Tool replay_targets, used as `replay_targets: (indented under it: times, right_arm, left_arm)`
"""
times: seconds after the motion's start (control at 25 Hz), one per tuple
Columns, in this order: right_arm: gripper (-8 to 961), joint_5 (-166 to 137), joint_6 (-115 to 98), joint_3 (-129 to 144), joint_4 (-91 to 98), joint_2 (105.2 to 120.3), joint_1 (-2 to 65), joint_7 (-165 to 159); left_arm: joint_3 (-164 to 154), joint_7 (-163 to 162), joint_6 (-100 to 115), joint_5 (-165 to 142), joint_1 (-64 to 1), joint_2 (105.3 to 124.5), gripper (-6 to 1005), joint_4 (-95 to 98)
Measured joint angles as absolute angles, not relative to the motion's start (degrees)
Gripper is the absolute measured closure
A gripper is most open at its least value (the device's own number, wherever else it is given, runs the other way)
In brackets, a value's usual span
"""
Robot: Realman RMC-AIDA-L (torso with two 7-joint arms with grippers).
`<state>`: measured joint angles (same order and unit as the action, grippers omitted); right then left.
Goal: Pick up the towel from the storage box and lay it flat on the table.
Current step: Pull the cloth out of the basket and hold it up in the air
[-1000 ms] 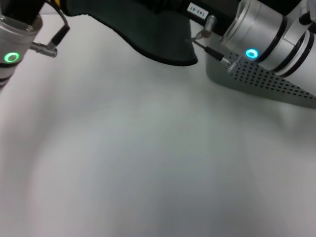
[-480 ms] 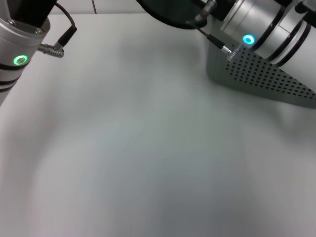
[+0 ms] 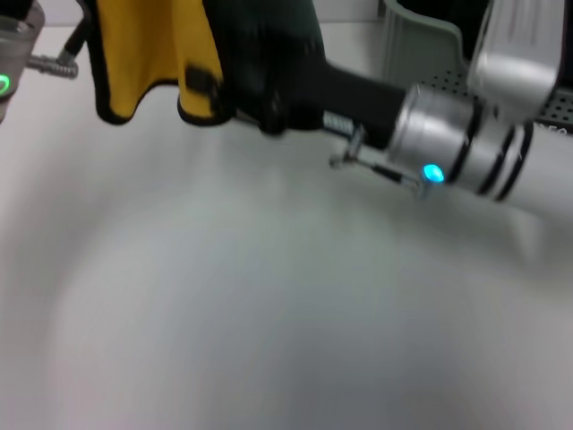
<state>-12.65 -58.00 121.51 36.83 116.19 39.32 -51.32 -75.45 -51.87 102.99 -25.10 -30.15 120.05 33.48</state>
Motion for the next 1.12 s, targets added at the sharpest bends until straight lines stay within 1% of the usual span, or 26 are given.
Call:
replay_targets:
  times: [0.12,0.36,0.72,1.12]
  right_arm:
    - [286,-15.87,-60.35,121.25,36.53,116.18,36.47,-49.57]
    - [323,-15.89,-61.13,120.55,35.66,116.18,33.68,-44.20]
    - [380,-16.03,-65.83,119.17,36.05,116.19,33.28,-42.56]
    - [442,-17.28,-66.53,119.68,36.16,116.18,33.66,-42.47]
  left_arm:
    - [-73.84,-51.86,102.76,-24.82,-30.89,120.05,980,33.55]
    - [-72.76,-51.79,102.73,-24.43,-31.62,120.05,980,33.76]
    - [-72.82,-51.24,102.74,-24.43,-31.90,120.11,980,33.72]
    - [-72.79,-51.24,102.74,-24.43,-31.75,120.21,980,33.46]
